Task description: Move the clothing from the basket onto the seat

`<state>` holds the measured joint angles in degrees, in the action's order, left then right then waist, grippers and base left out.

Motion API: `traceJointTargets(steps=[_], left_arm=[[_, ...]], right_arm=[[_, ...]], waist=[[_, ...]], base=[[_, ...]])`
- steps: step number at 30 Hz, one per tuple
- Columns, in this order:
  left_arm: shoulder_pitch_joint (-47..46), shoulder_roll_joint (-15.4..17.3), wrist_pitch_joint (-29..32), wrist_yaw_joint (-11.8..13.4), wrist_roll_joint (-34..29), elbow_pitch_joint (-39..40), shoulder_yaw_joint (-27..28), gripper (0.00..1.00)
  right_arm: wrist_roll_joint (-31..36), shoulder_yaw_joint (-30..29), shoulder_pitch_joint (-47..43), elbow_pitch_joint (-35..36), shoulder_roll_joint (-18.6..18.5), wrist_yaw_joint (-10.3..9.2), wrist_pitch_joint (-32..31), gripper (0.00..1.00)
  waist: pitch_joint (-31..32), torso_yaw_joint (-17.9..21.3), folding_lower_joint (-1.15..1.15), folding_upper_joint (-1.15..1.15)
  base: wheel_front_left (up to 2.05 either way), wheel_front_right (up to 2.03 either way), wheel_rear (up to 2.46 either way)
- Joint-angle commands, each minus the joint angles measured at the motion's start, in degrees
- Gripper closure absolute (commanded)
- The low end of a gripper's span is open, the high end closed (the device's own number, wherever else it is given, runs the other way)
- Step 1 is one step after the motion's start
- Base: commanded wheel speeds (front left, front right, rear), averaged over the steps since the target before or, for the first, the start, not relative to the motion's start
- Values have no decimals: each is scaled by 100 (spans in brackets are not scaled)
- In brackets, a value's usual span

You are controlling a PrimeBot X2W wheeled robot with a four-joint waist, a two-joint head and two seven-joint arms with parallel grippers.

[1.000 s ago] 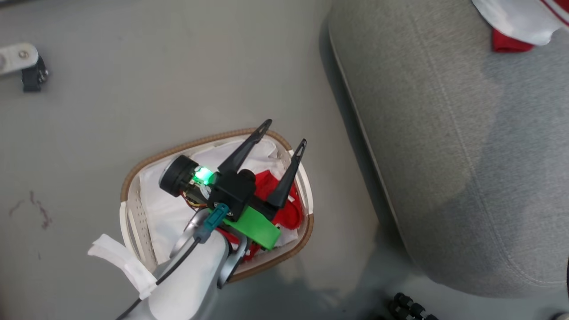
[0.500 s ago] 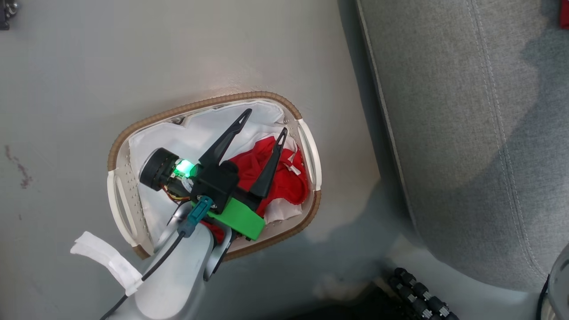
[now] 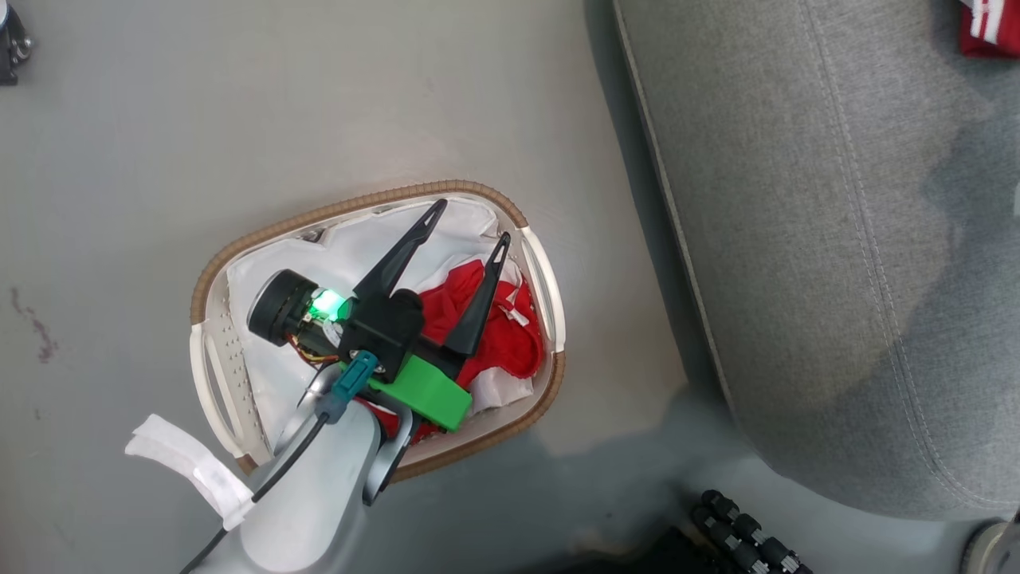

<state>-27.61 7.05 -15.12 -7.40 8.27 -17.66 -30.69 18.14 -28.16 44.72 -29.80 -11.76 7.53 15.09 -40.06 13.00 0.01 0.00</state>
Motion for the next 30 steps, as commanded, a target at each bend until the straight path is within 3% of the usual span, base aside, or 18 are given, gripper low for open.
traceJointTargets(steps=[1,13,24,30], left_arm=[[61,18,-5,-14,56,-12,41,0],[364,-119,-5,-14,146,-6,262,0],[664,-321,-4,-14,370,4,646,0],[1069,-380,-5,19,475,18,1212,0]], right_arm=[[-84,-4,-205,46,20,-8,11,0],[-377,233,-1434,408,167,-8,11,0],[-360,611,-1259,775,-42,-8,11,0],[-496,1004,-1229,779,155,-8,11,0]], waist=[[102,24,-1,0],[764,40,-1,0],[1702,-274,-1,0],[2334,-581,-1,0]], base=[[0,0,0],[0,0,0],[0,0,0],[0,0,0]])
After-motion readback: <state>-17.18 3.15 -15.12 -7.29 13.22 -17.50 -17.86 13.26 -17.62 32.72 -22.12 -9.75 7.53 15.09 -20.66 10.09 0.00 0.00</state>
